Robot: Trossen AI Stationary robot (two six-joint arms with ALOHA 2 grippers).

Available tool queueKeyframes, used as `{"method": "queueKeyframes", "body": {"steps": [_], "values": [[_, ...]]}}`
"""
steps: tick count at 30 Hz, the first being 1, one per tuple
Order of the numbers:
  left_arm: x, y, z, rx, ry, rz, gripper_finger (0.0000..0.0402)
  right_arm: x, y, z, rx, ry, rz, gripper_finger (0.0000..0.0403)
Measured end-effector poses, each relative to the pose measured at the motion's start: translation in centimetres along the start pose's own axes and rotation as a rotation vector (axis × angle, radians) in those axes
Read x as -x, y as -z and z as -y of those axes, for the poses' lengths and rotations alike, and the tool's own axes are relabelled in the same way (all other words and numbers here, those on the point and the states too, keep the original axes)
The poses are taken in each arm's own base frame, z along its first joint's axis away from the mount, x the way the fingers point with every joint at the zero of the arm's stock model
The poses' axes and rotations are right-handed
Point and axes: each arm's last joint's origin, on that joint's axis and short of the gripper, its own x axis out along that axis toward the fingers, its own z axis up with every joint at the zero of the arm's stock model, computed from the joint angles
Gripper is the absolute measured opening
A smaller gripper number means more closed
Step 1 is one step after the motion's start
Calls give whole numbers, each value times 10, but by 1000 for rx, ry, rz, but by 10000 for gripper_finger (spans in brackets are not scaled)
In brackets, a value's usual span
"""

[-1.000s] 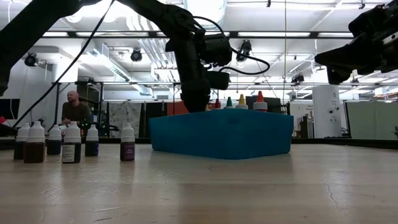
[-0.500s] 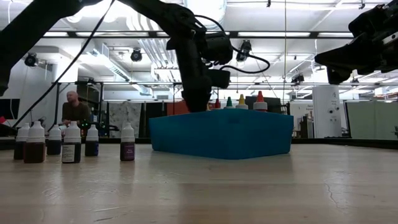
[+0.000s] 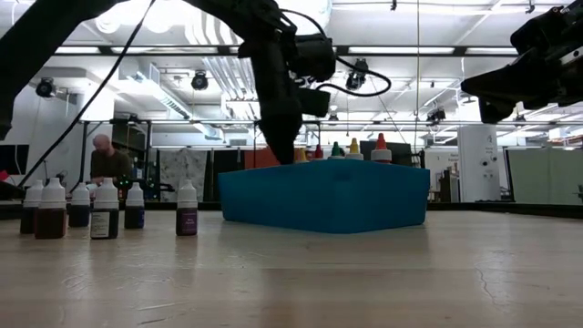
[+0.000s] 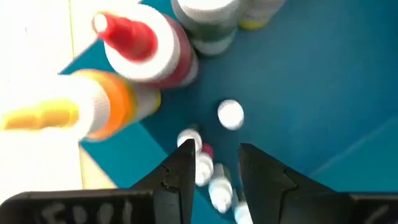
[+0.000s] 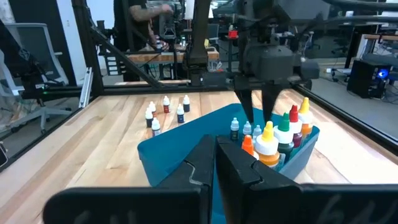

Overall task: Pick & Place food coloring
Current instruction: Put the blue food coloring bottle into the blue bin

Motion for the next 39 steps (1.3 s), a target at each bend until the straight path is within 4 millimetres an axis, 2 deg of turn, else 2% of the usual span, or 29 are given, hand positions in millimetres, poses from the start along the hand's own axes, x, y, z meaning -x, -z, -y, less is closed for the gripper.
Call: {"method": "queueKeyframes", "body": {"steps": [15, 28, 39], "values": [[51, 12, 27, -63, 13, 29, 94, 0, 0, 0, 2, 0, 1, 9], [56, 44, 58, -143, 43, 25, 94, 0, 0, 0, 0, -1, 1, 9], [61, 95, 86, -246, 82, 69, 94, 0, 0, 0, 2, 0, 0, 9]]}}
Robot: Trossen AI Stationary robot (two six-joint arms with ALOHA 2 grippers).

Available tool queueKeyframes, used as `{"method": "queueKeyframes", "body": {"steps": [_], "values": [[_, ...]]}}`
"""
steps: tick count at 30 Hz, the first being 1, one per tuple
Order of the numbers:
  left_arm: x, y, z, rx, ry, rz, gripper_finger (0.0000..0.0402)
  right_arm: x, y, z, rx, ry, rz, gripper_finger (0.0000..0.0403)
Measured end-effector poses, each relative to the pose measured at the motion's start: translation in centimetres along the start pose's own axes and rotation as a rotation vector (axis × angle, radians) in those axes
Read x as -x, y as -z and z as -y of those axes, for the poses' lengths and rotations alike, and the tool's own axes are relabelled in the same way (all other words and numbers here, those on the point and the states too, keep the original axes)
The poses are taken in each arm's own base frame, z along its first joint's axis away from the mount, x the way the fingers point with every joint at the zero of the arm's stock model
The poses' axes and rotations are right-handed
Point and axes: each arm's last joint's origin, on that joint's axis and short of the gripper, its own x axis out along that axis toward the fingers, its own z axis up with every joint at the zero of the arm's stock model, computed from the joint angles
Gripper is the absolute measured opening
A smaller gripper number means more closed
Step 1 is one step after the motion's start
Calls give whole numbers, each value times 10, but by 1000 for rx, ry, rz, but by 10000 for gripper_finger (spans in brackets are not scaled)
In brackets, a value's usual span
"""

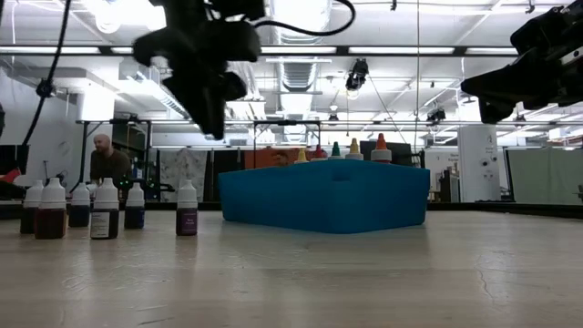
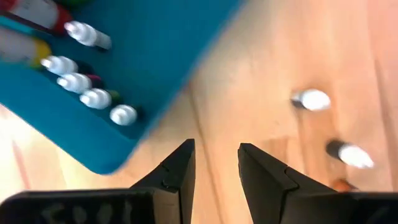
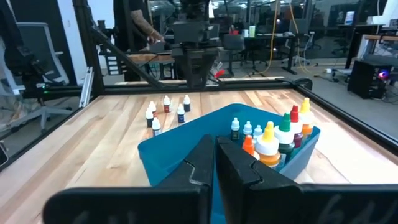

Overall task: Pick & Place food coloring
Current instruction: Put the blue food coloring bottle into the blue bin

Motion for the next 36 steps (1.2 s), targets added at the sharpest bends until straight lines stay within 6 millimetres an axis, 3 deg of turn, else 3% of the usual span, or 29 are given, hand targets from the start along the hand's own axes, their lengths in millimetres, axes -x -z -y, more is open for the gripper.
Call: {"method": "queueKeyframes", "body": {"steps": [11, 23, 36], "values": [[13, 29, 32, -70, 62, 24, 94, 0, 0, 0, -2, 0, 0, 9], [9, 37, 40, -70, 75, 3, 96, 0, 0, 0, 0, 0, 0, 9], [1, 45, 50, -96, 91, -44, 198, 0, 0, 0, 0, 0, 0, 9]]}}
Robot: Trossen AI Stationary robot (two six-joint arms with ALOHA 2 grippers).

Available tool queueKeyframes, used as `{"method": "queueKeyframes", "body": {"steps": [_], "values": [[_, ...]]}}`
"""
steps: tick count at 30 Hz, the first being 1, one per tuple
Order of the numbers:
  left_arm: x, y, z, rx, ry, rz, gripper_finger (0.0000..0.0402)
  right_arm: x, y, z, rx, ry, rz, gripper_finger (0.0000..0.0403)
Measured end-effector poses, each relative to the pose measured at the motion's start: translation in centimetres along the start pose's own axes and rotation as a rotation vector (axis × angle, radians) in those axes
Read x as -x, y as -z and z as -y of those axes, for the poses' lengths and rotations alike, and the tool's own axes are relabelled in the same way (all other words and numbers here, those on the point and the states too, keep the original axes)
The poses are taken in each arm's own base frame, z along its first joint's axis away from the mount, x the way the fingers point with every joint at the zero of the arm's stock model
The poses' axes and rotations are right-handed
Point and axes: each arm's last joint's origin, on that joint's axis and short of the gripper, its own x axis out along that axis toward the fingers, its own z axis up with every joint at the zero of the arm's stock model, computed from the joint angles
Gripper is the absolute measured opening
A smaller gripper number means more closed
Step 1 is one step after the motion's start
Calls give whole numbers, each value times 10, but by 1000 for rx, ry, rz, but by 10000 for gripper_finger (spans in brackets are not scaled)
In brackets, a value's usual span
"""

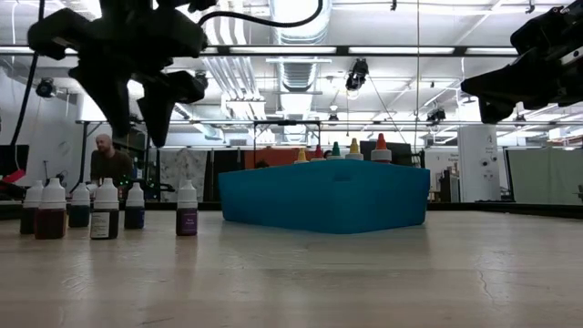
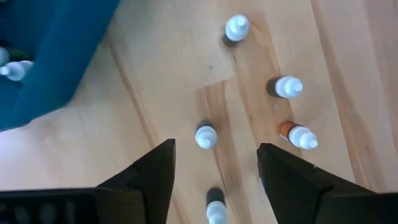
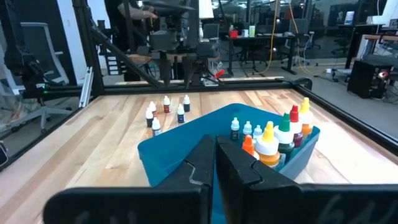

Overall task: Pick & Place food coloring
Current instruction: Put the blue food coloring bottle into the blue bin

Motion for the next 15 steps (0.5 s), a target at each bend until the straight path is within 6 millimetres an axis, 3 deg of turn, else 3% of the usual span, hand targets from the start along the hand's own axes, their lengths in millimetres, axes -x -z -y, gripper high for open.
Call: {"method": "queueKeyframes", "body": {"steps": [15], "values": [[-27, 9, 12, -50, -30, 13, 199, 0, 0, 0, -2, 0, 0, 9]]}}
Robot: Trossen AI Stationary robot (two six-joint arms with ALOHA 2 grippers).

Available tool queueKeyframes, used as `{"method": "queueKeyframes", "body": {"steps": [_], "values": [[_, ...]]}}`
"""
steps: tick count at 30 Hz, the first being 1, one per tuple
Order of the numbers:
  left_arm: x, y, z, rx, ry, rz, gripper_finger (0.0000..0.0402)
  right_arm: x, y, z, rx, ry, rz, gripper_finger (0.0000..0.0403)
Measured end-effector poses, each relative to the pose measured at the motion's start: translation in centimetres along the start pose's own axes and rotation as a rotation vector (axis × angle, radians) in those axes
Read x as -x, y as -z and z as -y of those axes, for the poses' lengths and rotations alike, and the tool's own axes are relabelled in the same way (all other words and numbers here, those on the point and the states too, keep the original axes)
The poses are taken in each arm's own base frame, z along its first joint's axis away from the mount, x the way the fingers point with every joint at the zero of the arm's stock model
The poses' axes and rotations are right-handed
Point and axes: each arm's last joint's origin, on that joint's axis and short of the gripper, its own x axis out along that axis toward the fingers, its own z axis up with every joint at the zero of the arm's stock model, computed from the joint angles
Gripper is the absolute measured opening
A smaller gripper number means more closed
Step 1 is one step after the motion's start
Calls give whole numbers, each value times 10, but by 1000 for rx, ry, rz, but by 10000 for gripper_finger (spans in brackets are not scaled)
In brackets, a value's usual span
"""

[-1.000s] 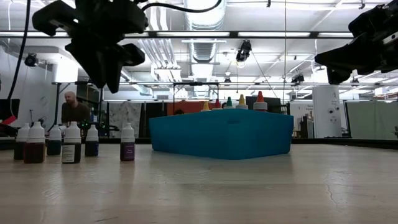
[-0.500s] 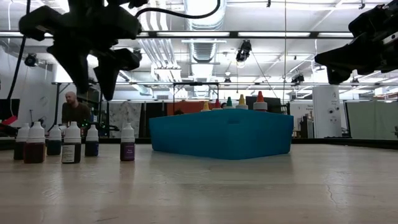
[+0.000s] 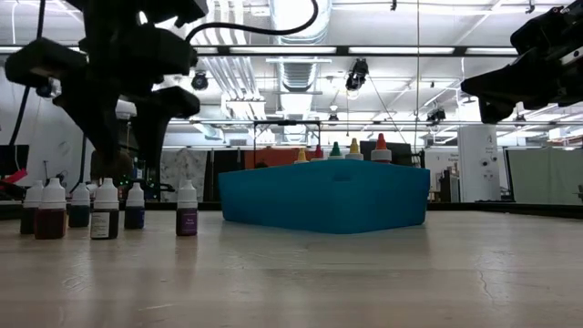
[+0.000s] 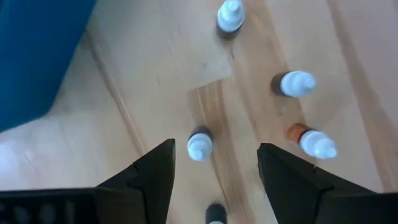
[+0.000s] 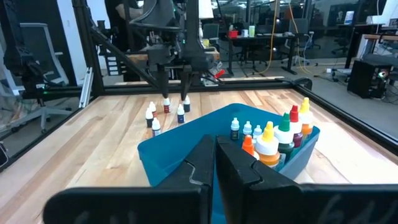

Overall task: Pick & Place food coloring
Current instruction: Put the blue food coloring bottle into the blue bin

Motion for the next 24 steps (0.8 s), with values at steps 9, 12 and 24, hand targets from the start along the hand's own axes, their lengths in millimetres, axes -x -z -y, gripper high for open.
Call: {"method": "queueKeyframes", "body": {"steps": [9, 12, 24], "values": [[-11, 9, -1, 3, -24, -18, 199, 0, 0, 0, 0, 0, 0, 9], [-17, 9, -2, 8, -25, -19, 199, 0, 0, 0, 1, 0, 0, 9], [-34, 7, -9, 32, -20, -71, 199, 0, 0, 0, 2, 0, 0, 9]]}}
